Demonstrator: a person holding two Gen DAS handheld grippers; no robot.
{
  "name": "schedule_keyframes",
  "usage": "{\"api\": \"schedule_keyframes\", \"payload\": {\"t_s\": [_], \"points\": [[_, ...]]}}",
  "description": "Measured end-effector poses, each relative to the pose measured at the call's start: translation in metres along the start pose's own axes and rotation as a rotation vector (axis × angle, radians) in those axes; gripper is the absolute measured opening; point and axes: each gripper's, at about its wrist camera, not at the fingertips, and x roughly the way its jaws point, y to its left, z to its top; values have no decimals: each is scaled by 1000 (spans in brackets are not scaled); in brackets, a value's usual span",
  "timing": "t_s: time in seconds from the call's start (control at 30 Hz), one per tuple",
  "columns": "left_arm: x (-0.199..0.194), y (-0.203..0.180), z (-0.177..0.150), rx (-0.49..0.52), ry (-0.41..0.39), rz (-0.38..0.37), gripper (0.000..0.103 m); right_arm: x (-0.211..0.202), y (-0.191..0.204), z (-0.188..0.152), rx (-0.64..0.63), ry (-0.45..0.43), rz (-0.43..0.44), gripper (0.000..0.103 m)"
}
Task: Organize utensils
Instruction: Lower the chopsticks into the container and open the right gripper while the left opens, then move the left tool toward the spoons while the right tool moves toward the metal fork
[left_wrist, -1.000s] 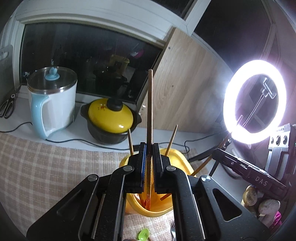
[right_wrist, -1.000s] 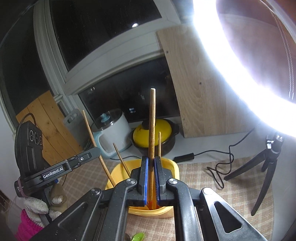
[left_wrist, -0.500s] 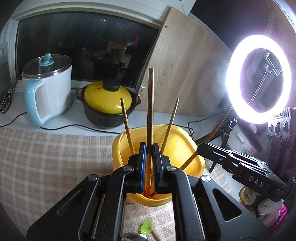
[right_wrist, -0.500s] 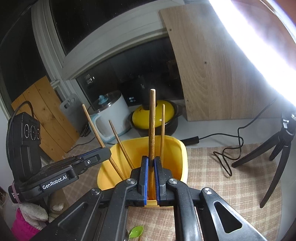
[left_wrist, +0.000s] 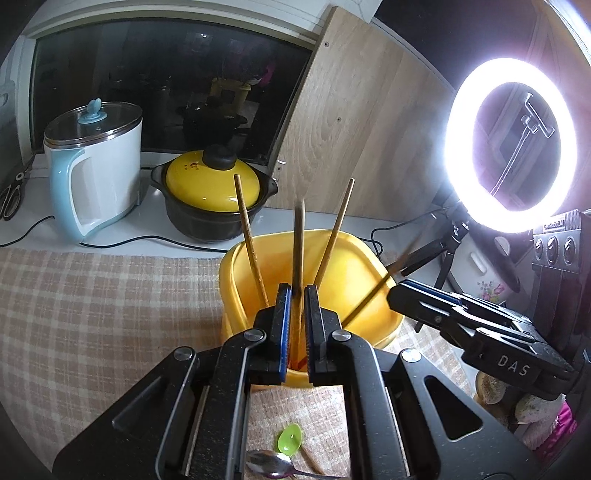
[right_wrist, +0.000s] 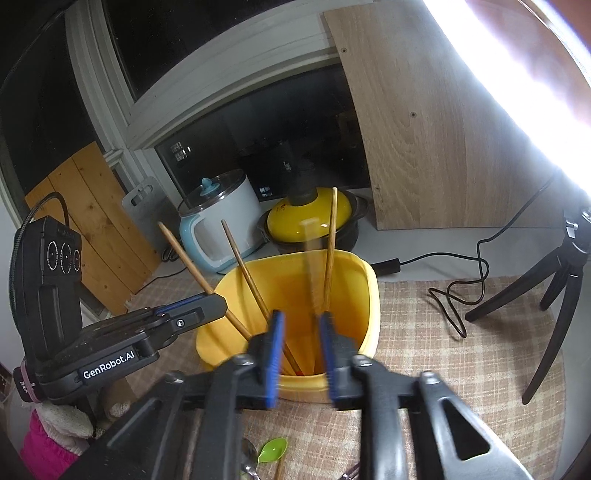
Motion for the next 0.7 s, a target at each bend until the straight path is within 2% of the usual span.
{"api": "schedule_keyframes", "payload": {"t_s": [0.13, 0.17, 0.23, 0.27, 0.53, 0.7], "points": [[-11, 2, -3, -2, -8, 3, 7, -10, 1, -4, 0, -11, 4, 26], [-14, 2, -4, -1, -11, 3, 9, -13, 1, -5, -2, -15, 2, 28], [-21, 2, -6, 4, -19, 4, 21, -20, -1, -7, 0, -21, 0, 29], [-26, 2, -8, 9, -25, 6, 22, -23, -2, -8, 5, -25, 3, 29], [-49, 3, -21, 18, -41, 19, 22, -43, -17, -23, 48, -28, 0, 30], [-60, 5, -34, 16, -32, 25, 22, -53, -30, -37, 71, -14, -5, 33]]}}
